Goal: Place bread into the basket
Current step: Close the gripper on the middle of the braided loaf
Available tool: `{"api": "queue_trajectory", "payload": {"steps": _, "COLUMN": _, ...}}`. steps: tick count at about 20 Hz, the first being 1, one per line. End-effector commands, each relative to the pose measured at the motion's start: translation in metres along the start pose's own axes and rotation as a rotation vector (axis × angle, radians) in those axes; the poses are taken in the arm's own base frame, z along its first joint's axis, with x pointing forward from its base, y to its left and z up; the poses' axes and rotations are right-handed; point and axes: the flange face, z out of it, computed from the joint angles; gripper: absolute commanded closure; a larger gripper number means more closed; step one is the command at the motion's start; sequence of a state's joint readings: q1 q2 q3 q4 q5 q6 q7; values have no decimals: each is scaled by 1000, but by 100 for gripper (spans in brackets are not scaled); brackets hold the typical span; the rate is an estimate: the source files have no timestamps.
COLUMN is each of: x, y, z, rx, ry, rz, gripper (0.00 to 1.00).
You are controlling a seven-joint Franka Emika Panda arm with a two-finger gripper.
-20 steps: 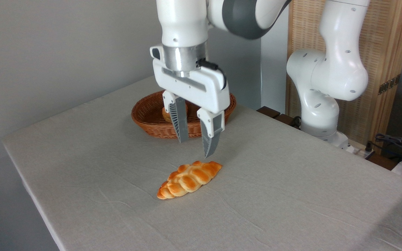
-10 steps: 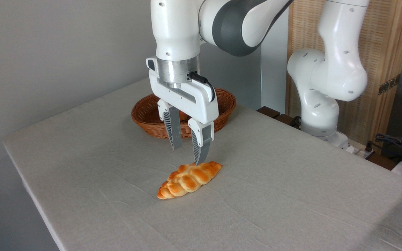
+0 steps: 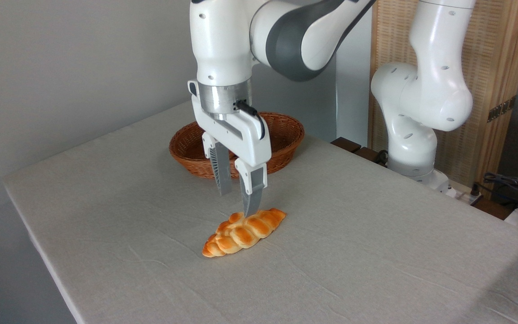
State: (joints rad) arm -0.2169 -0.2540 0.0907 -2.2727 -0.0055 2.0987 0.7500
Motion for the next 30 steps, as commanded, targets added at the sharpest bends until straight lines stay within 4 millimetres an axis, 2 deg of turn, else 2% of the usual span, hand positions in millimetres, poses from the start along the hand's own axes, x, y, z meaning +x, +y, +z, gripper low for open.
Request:
{"api": "queue_trajectory", "payload": {"steps": 1, "x": -1, "y": -1, "z": 5, "rx": 22, "ry": 23, "rz": 59, "gripper": 0}}
{"api": "queue_trajectory", "payload": {"steps": 7, "x": -5, "y": -1, "z": 17, "rx": 43, "ry": -34, "rz": 146, "gripper": 0}}
{"api": "queue_trajectory", "payload": {"steps": 9, "x": -9, "y": 0, "z": 24, "rx": 54, "ry": -63, "rz": 168, "gripper": 0}}
{"api": "queue_trajectory", "payload": {"steps": 12, "x": -12, "y": 2, "z": 47, "rx": 73, "ry": -39, "rz": 164, "gripper": 0}}
{"api": "queue_trajectory", "payload": {"steps": 15, "x": -16, "y": 2, "z": 58, "rx": 61, "ry": -33, "rz": 143, "gripper": 0}}
{"api": "queue_trajectory", "payload": {"steps": 16, "x": -17, "y": 2, "z": 61, "rx": 59, "ry": -35, "rz": 145, "gripper": 3}}
{"api": "queue_trajectory", "payload": {"steps": 18, "x": -18, "y": 4, "z": 65, "rx": 55, "ry": -40, "rz": 154, "gripper": 13}}
{"api": "queue_trajectory", "payload": {"steps": 19, "x": -18, "y": 4, "z": 65, "rx": 55, "ry": -40, "rz": 157, "gripper": 23}}
{"api": "queue_trajectory", "payload": {"steps": 20, "x": -18, "y": 4, "z": 65, "rx": 55, "ry": -40, "rz": 157, "gripper": 44}}
{"api": "queue_trajectory", "payload": {"steps": 21, "x": -18, "y": 4, "z": 65, "rx": 53, "ry": -43, "rz": 157, "gripper": 73}}
{"api": "queue_trajectory", "payload": {"steps": 22, "x": -18, "y": 5, "z": 68, "rx": 46, "ry": -49, "rz": 159, "gripper": 94}}
{"api": "queue_trajectory", "payload": {"steps": 23, "x": -20, "y": 7, "z": 72, "rx": 39, "ry": -56, "rz": 160, "gripper": 100}}
{"api": "queue_trajectory", "payload": {"steps": 30, "x": -18, "y": 11, "z": 73, "rx": 32, "ry": -61, "rz": 169, "gripper": 100}}
